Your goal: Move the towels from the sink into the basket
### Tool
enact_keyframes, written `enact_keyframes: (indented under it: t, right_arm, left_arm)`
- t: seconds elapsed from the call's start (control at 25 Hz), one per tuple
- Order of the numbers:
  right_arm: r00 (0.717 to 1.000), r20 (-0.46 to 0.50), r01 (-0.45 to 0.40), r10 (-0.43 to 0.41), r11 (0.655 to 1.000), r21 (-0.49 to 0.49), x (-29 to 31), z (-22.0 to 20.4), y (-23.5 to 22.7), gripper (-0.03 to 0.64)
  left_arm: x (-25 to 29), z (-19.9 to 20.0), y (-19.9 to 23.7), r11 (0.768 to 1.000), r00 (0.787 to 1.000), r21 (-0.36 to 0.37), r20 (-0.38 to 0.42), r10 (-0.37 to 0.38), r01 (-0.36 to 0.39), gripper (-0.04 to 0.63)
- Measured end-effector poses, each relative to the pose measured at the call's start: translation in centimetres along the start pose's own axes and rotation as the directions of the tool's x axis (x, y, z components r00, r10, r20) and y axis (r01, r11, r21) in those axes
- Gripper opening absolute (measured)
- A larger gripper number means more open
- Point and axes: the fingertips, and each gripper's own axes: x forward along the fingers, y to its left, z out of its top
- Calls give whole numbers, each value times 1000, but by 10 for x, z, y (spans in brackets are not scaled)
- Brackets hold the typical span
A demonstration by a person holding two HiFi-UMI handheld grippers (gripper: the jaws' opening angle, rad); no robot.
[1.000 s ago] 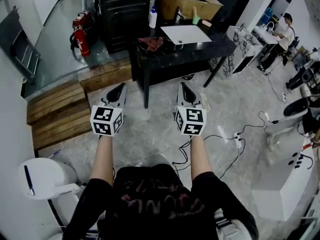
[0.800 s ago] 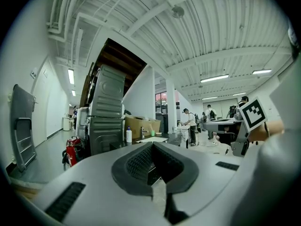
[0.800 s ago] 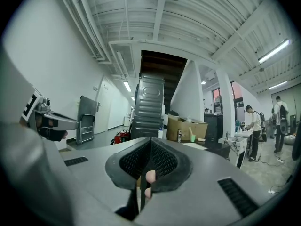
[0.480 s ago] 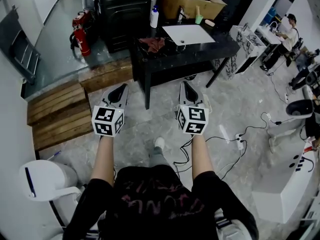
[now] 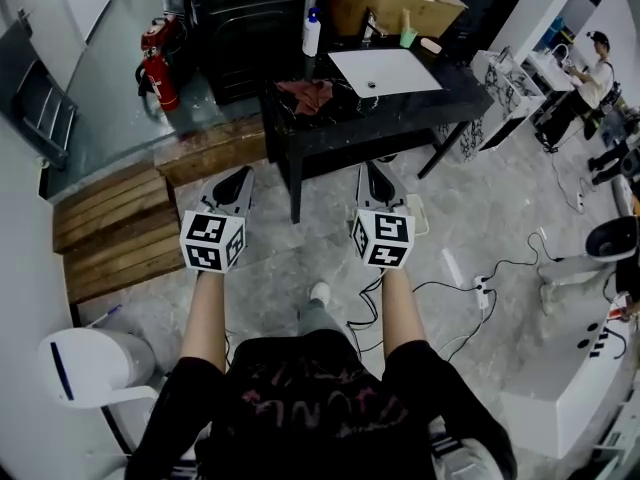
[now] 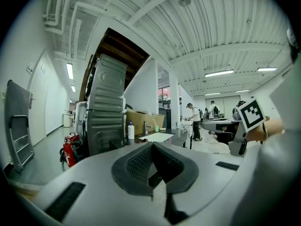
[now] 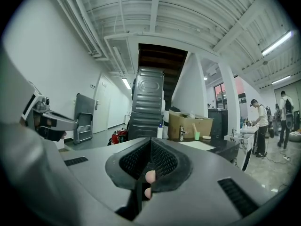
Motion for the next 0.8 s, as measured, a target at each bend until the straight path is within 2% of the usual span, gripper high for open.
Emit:
enact_keyframes:
  t: [0.8]
  right_arm:
    - [994, -18, -109, 110, 993, 44, 179, 3, -106, 15]
  left_arm:
    - [199, 35, 21, 999, 998, 4, -49, 49, -49, 15]
